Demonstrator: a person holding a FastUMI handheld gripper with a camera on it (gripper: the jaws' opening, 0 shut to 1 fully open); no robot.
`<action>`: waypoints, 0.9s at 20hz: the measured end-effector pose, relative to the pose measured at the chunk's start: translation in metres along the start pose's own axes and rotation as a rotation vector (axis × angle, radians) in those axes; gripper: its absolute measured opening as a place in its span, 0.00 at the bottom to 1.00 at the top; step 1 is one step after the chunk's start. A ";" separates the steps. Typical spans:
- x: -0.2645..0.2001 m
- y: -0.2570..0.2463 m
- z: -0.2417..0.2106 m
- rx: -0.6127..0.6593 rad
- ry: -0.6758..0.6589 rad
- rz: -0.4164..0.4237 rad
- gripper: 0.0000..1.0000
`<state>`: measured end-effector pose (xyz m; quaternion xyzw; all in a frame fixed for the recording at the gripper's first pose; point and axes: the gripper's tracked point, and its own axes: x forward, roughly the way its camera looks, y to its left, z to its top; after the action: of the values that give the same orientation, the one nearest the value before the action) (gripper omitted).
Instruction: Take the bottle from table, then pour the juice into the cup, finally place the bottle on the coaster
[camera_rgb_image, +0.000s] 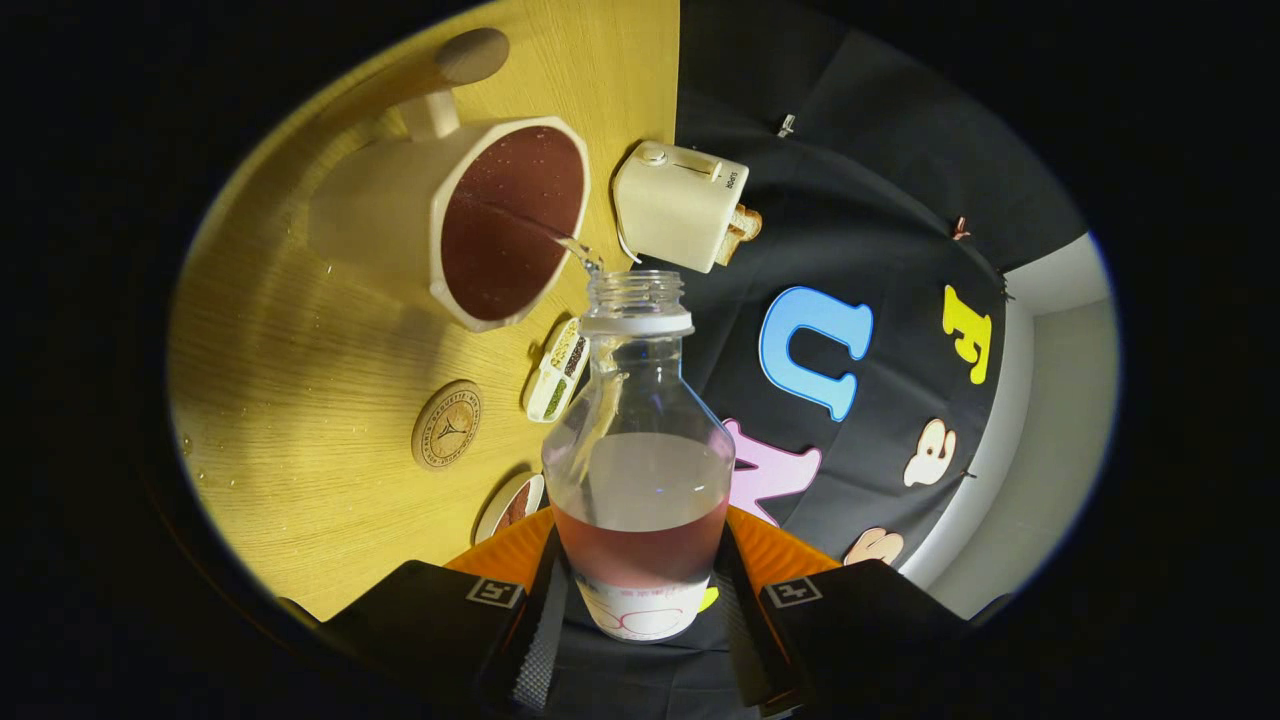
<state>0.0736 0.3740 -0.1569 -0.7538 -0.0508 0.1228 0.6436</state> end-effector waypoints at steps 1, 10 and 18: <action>0.000 0.000 0.001 -0.006 -0.003 -0.002 0.72; 0.000 -0.004 0.002 -0.056 -0.026 -0.008 0.72; 0.002 -0.011 0.004 -0.110 -0.046 -0.033 0.72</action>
<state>0.0755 0.3806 -0.1468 -0.7841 -0.0846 0.1263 0.6017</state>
